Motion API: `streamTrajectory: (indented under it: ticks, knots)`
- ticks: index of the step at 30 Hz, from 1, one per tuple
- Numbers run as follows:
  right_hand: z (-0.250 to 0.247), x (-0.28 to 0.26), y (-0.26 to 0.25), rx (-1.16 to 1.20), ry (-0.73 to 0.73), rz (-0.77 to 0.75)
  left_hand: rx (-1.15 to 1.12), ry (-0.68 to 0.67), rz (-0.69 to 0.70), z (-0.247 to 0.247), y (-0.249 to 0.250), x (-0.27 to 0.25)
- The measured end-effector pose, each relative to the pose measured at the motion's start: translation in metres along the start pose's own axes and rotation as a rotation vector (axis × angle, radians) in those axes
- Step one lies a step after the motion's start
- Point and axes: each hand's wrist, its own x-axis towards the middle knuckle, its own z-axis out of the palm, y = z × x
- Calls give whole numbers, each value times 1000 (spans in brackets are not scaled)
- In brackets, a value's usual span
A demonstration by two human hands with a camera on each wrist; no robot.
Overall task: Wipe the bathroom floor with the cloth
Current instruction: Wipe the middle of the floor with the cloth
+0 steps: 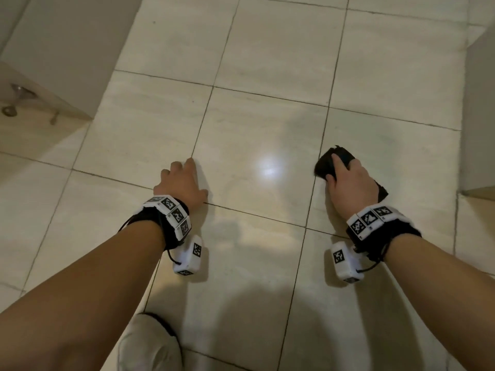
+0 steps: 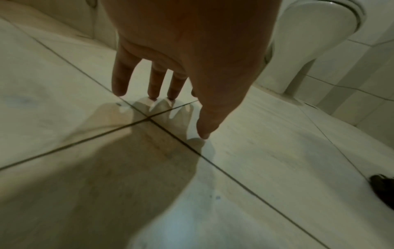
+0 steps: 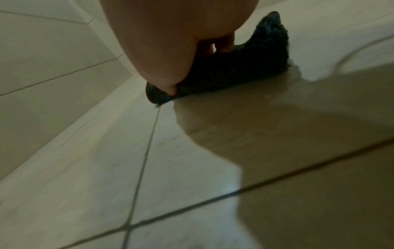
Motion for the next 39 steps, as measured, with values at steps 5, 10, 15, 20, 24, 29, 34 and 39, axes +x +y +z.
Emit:
streamTrajectory:
  ticks: [5,10,15,20,24,29,34,39]
  knots:
    - [-6,6,-48,61,-72,-220,-116,-4,-114,6,-15,-55]
    - [-24,-24,-140,87,-181,-514,-225,27,-302,4,-46,-148]
    - [-40,-83,-202,225,-284,-681,-285,33,-484,18,-83,-264]
    - [-41,-122,-225,232,-274,-790,-404,-58,-580,56,-122,-319]
    - [-38,-164,-237,108,-243,-872,-514,24,-566,102,-139,-353]
    - [-40,-206,-240,9,-225,-894,-639,-20,-572,155,-153,-400]
    - [-12,-213,-245,-105,-192,-960,-617,17,-645,201,-162,-403]
    - [31,-216,-231,-293,-141,-1140,-611,69,-713,234,-144,-392]
